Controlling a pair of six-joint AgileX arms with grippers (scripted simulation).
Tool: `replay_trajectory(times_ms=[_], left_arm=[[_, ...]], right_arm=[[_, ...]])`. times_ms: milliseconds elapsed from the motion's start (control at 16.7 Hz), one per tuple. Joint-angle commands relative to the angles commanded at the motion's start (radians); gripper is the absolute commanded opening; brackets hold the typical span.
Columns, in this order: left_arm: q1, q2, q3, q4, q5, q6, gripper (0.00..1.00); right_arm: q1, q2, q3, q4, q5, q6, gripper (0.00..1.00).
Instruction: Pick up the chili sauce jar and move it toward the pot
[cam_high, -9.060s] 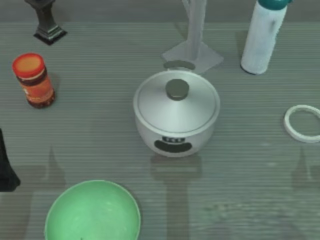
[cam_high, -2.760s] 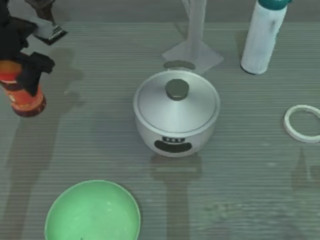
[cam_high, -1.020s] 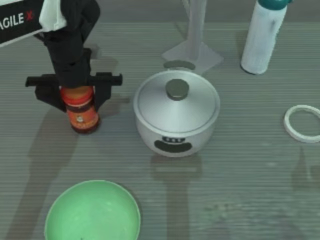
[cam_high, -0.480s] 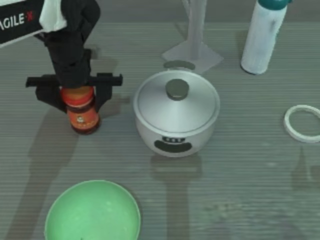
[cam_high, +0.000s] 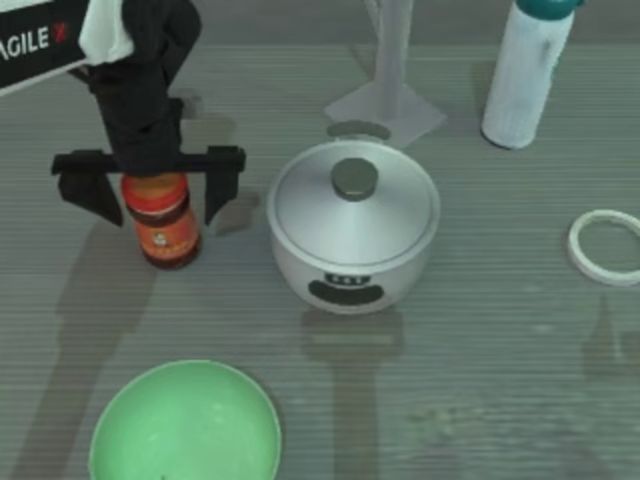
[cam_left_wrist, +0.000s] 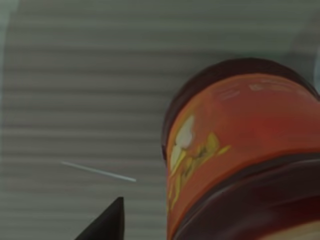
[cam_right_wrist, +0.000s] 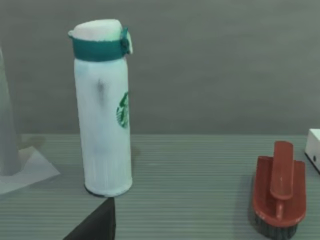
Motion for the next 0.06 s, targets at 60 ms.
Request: replay_trajectory(times_ms=[60], left_arm=[[0.000,0.000,0.000,0.000,0.000,0.000,1.00]], right_arm=[[0.000,0.000,0.000,0.000,0.000,0.000,1.00]])
